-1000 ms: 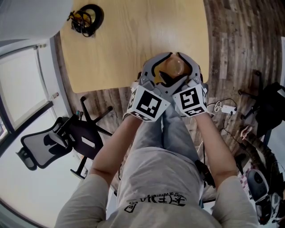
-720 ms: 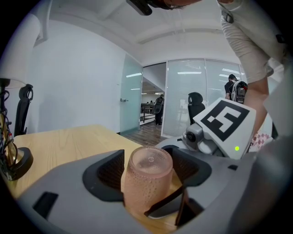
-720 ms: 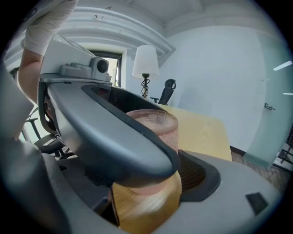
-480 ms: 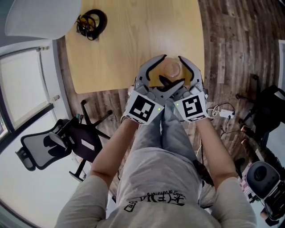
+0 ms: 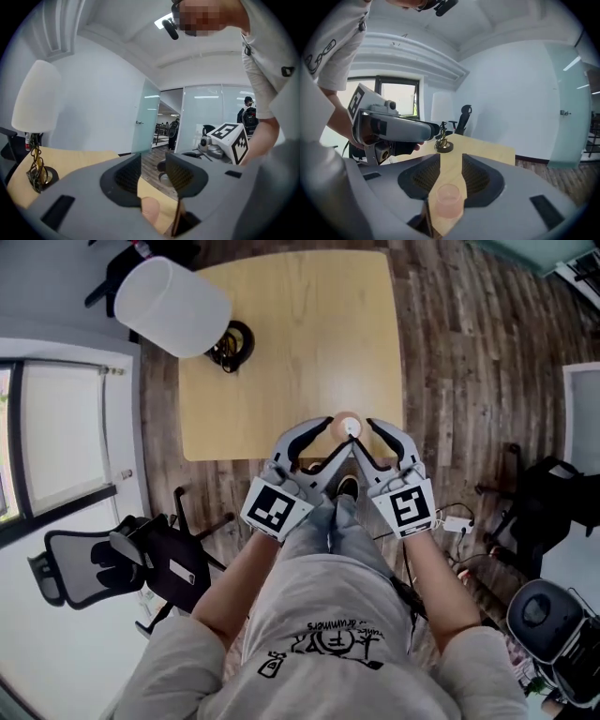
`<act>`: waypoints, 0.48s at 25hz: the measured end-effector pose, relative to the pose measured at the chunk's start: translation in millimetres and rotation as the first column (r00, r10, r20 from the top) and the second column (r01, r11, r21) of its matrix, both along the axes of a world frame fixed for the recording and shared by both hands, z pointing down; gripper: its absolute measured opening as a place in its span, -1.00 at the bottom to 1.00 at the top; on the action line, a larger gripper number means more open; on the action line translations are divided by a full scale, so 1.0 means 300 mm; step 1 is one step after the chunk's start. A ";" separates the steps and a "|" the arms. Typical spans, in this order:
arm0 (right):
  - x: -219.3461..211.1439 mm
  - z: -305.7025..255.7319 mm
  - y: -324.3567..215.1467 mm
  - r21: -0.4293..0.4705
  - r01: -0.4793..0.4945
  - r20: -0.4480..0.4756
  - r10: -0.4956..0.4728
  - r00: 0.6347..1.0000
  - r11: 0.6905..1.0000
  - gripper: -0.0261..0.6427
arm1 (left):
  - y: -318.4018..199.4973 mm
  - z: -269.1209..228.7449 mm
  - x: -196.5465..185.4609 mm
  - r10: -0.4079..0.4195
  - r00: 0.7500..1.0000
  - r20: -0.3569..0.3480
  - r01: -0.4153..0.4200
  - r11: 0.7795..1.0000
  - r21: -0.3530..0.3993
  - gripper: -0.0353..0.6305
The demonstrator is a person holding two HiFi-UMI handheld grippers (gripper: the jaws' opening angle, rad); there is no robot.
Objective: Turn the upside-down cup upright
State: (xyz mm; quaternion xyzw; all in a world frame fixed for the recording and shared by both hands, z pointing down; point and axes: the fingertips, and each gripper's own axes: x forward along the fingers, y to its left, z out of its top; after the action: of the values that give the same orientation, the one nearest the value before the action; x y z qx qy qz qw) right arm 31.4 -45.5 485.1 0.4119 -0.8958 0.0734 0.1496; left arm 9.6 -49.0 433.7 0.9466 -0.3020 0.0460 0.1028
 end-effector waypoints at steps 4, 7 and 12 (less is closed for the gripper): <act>0.036 -0.146 0.029 0.017 -0.045 0.047 0.044 0.998 0.999 -0.76 | 0.027 -0.084 -0.038 -0.026 1.000 -0.001 0.026 1.000 -0.009 -0.85; 0.064 -0.243 0.069 -0.008 -0.067 0.082 0.068 0.994 0.998 -0.81 | 0.058 -0.151 -0.037 -0.034 0.999 -0.002 0.034 0.999 -0.031 -0.87; 0.064 -0.389 0.120 -0.020 -0.086 0.191 0.088 0.978 0.996 -0.84 | 0.117 -0.252 -0.015 0.005 1.000 -0.012 -0.006 0.999 -0.037 -0.87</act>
State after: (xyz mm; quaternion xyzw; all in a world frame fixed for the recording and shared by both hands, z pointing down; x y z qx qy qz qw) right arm 50.7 -9.5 368.5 0.4410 -0.8867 0.1245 0.0617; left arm 5.1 -14.0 358.0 0.9456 -0.2979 0.0461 0.1222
